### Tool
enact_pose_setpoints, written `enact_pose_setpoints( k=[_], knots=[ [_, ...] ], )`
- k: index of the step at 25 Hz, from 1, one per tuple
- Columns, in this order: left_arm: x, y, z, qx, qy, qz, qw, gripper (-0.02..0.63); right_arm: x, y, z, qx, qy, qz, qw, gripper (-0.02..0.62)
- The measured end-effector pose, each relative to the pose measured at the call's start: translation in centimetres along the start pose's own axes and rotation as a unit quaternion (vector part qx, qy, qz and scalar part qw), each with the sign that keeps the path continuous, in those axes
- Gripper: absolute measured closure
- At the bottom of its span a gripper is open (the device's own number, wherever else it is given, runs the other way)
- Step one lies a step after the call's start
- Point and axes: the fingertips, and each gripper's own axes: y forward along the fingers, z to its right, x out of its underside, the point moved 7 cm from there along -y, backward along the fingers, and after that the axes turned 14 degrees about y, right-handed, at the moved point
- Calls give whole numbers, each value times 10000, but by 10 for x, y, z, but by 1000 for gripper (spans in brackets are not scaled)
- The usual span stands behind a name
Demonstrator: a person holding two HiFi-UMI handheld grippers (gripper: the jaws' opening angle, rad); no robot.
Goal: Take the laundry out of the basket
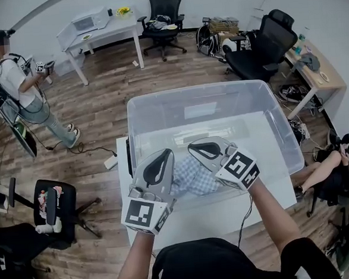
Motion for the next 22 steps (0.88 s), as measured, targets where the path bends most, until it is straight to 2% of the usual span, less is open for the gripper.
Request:
enact_pose_setpoints(
  k=[5,7,9,14,17,22],
  knots=[
    [2,3,-7,3,203,-229,9995,598,22,38,6,-684,-404,-957,9922,597],
    [3,4,-11,-34,189,-265,9995,598,37,56,8,-996,-512,-1391,9839,544],
    [3,5,-16,-111,170,-165,9997,598,53,73,10,-1241,-643,-1796,9738,519],
    [6,-2,-32,-369,204,-234,9988,598,91,111,3,-1822,-1214,-2685,9381,402],
    [9,-8,-43,-564,184,-309,9978,598,115,133,-6,-2170,-1437,-3045,9163,302],
    [12,-17,-56,-758,250,-415,9959,598,150,156,-22,-2485,-1714,-3489,8872,142]
  ],
)
